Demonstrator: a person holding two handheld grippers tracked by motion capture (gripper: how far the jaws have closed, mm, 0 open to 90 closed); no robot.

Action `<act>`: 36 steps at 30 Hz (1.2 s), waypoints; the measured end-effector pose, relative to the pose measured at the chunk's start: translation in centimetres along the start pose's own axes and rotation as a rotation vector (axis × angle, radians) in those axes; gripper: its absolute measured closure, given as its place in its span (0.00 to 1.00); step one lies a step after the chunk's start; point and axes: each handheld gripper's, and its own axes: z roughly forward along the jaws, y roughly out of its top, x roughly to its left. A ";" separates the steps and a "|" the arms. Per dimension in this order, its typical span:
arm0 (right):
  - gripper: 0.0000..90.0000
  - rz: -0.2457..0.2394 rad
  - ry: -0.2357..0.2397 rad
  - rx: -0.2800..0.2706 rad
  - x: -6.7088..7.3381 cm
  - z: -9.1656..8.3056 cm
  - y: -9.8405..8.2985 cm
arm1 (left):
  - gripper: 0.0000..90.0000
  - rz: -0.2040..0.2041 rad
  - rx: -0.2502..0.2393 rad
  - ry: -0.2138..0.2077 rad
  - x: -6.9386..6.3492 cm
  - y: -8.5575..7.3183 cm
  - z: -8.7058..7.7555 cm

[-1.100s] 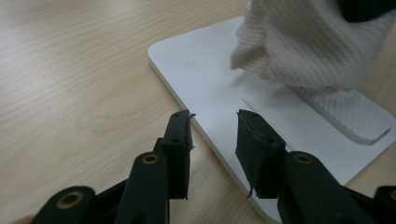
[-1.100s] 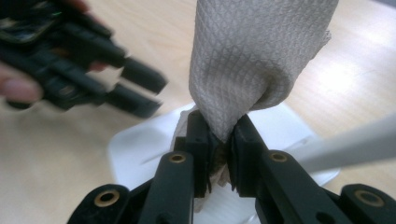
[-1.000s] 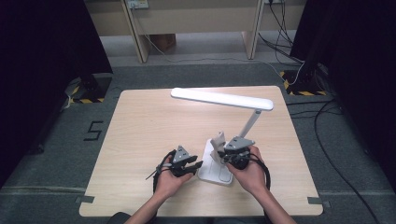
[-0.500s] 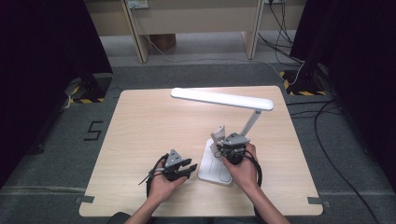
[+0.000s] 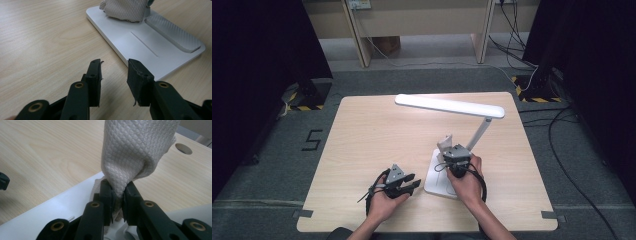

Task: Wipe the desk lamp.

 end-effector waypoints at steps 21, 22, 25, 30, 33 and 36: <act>0.90 0.071 0.268 0.082 0.9 -2.9 -1.5 | 0.70 -0.014 -0.009 0.006 0.3 -0.1 -0.1; 0.90 0.071 0.280 0.085 1.0 -3.1 -1.6 | 0.70 -0.015 -0.008 0.007 0.4 -0.1 -0.2; 0.90 0.071 0.306 0.092 1.4 -3.8 -1.8 | 0.70 -0.019 -0.012 0.011 0.4 -0.1 -0.3; 0.90 0.066 0.354 0.104 2.0 -4.6 -1.9 | 0.69 -0.022 -0.014 0.018 0.6 0.0 -0.5; 0.90 0.077 0.362 0.076 2.0 -5.2 -1.4 | 0.69 -0.026 -0.018 0.024 0.8 -0.1 -0.8; 0.89 0.066 0.296 -0.008 1.3 -5.3 0.4 | 0.69 -0.037 -0.022 0.032 1.1 -0.3 -1.1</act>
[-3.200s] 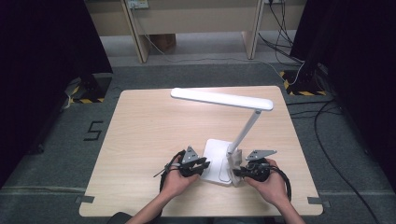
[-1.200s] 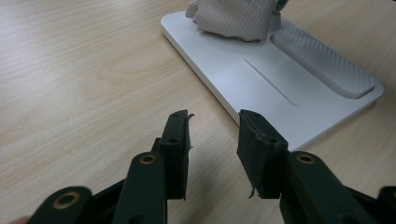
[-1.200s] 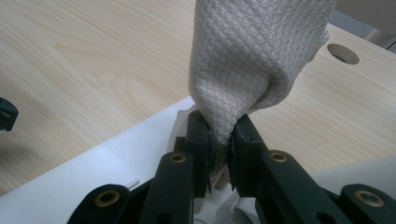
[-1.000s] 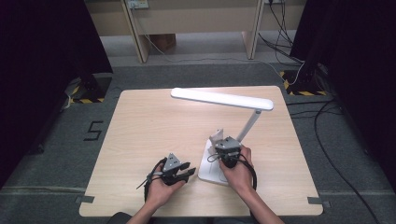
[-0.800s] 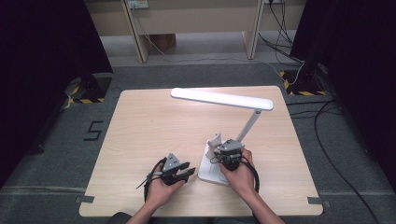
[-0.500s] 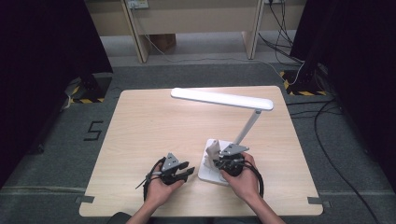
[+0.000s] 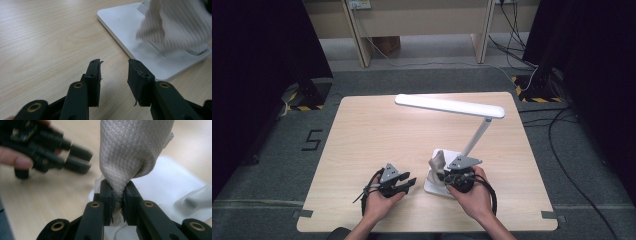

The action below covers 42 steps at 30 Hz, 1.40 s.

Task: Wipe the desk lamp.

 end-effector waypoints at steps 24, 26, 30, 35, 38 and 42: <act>0.89 0.013 -0.241 -0.051 -2.2 7.2 3.2 | 0.68 -0.013 -0.001 -0.004 0.1 -0.5 0.0; 0.89 0.010 -0.260 -0.041 -2.4 7.6 3.4 | 0.68 -0.013 -0.001 -0.005 0.1 -0.5 0.0; 0.89 0.021 -0.284 -0.016 -2.8 8.3 3.4 | 0.68 -0.015 0.001 -0.003 0.1 -0.5 -0.1; 0.89 0.041 -0.308 0.006 -3.1 9.1 3.1 | 0.68 -0.015 -0.002 -0.003 0.2 -0.5 -0.1; 0.89 0.047 -0.315 0.013 -3.2 9.2 3.2 | 0.68 -0.016 -0.003 -0.003 0.2 -0.5 -0.1; 0.89 0.066 -0.302 0.027 -3.5 9.4 3.0 | 0.68 -0.015 -0.004 -0.003 0.2 -0.5 -0.1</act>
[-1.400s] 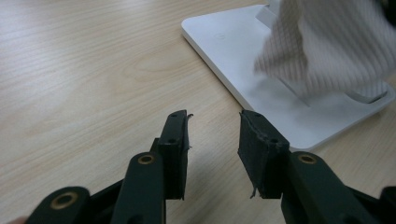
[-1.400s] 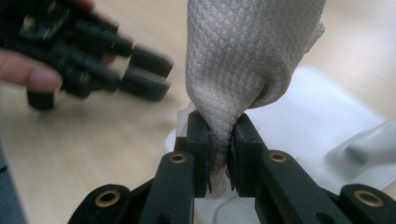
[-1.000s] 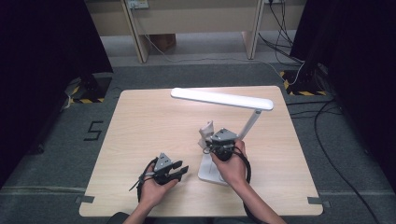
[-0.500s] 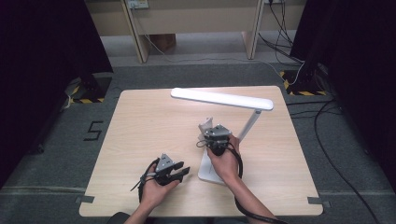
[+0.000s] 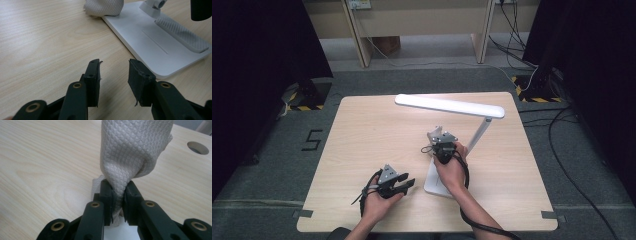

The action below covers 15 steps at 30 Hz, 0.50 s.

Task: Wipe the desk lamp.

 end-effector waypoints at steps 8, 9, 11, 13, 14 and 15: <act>0.89 -0.009 0.044 0.018 0.5 -0.8 -0.8 | 0.67 -0.006 -0.005 0.003 0.1 0.0 -0.1; 0.89 -0.009 0.055 0.022 0.6 -0.9 -1.0 | 0.67 -0.007 -0.006 0.004 0.1 0.0 -0.1; 0.89 -0.007 0.068 0.023 0.8 -1.2 -1.3 | 0.67 -0.008 -0.007 0.005 0.1 0.0 -0.1; 0.89 -0.004 0.093 0.028 1.0 -1.6 -1.5 | 0.67 -0.008 -0.006 0.008 0.2 0.0 -0.1; 0.89 -0.011 0.104 0.030 1.1 -1.9 -1.7 | 0.67 -0.008 -0.008 0.008 0.2 0.1 -0.1; 0.89 -0.009 0.115 0.035 1.2 -2.1 -1.7 | 0.67 -0.008 -0.007 0.008 0.2 0.1 -0.2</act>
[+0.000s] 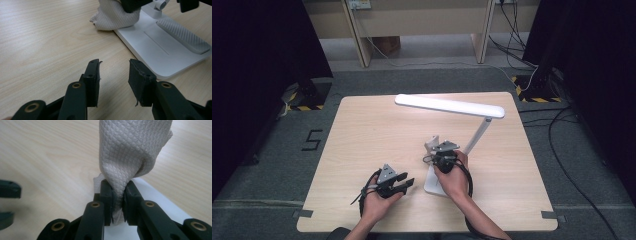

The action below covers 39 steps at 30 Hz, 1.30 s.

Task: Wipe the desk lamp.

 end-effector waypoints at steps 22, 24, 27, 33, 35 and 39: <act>0.89 -0.061 0.193 0.019 3.4 -4.4 -3.2 | 0.67 -0.022 -0.001 0.012 0.2 0.0 -0.2; 0.89 -0.067 0.208 0.026 3.7 -4.7 -3.4 | 0.67 -0.024 -0.001 0.012 0.2 0.0 -0.2; 0.89 -0.068 0.229 0.023 3.8 -5.3 -3.6 | 0.67 -0.025 -0.001 0.012 0.2 0.0 -0.2; 0.89 -0.080 0.255 -0.021 3.3 -7.0 -4.0 | 0.67 -0.024 0.004 0.008 0.1 -0.1 -0.1; 0.89 -0.077 0.253 -0.030 3.0 -7.5 -4.3 | 0.67 -0.024 0.003 0.008 0.1 -0.1 -0.1; 0.89 -0.056 0.225 -0.056 2.0 -8.8 -4.7 | 0.68 -0.030 -0.004 0.006 0.0 -0.1 0.0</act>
